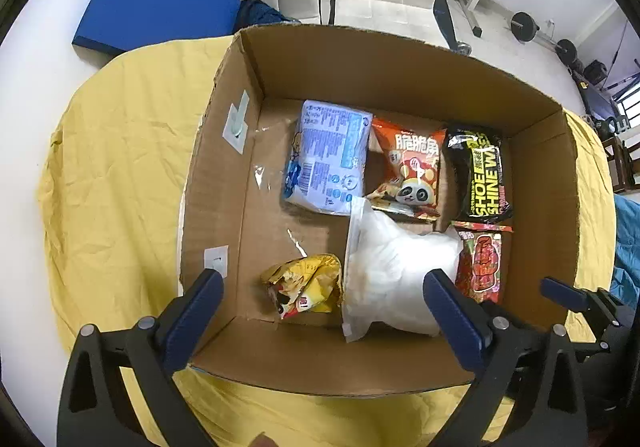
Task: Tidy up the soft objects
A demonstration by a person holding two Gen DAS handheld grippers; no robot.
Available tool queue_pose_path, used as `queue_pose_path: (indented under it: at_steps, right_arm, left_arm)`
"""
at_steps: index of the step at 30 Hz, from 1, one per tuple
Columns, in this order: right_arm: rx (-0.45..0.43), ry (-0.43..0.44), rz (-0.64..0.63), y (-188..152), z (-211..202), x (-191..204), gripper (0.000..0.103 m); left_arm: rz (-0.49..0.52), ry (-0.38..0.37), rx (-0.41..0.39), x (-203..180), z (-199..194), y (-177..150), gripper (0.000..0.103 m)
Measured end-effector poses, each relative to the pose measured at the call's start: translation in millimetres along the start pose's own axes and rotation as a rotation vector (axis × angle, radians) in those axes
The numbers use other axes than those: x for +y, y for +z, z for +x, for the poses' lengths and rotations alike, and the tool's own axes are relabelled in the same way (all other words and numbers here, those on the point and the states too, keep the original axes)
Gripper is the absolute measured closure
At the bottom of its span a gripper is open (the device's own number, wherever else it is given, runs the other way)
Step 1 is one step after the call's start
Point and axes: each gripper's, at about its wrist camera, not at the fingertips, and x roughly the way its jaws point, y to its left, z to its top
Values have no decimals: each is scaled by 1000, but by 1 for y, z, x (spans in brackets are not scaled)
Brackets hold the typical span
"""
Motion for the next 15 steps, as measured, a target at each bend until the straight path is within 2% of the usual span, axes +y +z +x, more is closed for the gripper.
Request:
queue_pose_path:
  at_steps: [3, 9, 15]
  right_arm:
    - [-22, -27, 0, -5, -6, 6, 0]
    - [-71, -63, 19, -7, -19, 7, 0]
    - [-126, -75, 15, -12, -43, 10, 0]
  left_arm:
    - [-2, 3, -23, 0, -1, 2, 0]
    - [10, 7, -48, -6, -7, -4, 0]
    - [27, 15, -101, -15, -36, -12, 0]
